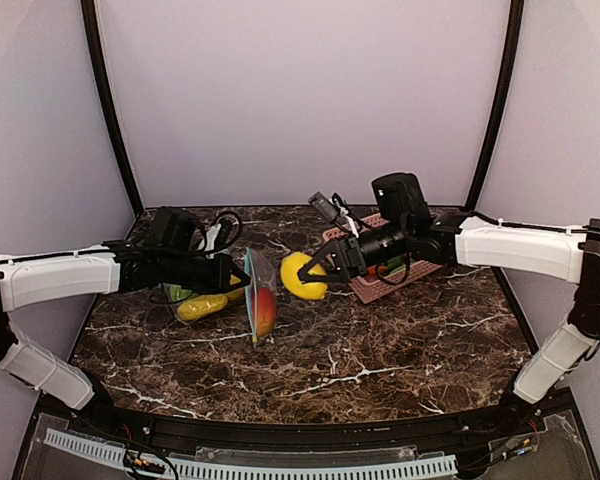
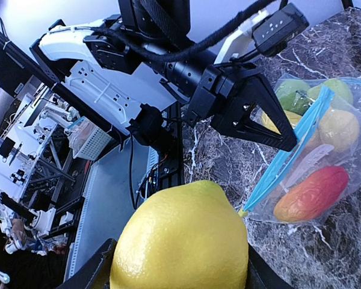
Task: Place the food in the zip-top bag and seal the zipper
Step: Place the fake fruit in the zipper food storage bag.
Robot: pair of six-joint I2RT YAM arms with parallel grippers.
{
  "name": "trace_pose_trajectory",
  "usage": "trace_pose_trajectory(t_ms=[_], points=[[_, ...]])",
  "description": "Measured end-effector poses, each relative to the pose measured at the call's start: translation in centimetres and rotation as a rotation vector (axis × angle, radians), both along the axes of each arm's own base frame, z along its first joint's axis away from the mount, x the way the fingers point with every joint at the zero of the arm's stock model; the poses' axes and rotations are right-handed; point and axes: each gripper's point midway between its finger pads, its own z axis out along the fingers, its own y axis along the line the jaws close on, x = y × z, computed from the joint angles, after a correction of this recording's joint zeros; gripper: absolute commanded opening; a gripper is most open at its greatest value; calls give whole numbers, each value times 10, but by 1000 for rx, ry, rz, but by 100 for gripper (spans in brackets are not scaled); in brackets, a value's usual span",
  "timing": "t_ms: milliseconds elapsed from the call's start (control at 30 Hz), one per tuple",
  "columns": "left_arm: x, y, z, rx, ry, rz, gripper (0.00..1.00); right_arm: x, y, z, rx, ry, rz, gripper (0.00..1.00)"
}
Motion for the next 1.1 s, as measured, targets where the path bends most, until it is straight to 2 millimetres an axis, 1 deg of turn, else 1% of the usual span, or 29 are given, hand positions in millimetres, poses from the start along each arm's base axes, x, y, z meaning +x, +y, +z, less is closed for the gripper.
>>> trace_pose_trajectory(t_ms=[100,200,300,400,533,633,767,1100], points=[[3,4,2,23,-19,-8,1,-7,23,-17,-2,23,37,48],[5,8,1,37,-22,-13,1,-7,46,-42,-36,61,48,48],[6,10,-4,52,-15,-22,1,-9,67,-61,-56,87,59,48],[7,12,-10,70,-3,-29,1,-9,86,-72,-68,101,63,47],[5,14,-16,89,6,-40,1,-4,105,-75,-64,101,44,46],[4,14,-16,90,5,-46,1,3,113,-79,-70,105,14,46],[6,17,-17,98,5,-39,1,16,117,-91,-109,117,-50,45],[8,21,-18,107,9,-24,1,39,112,-114,-223,144,-218,44]])
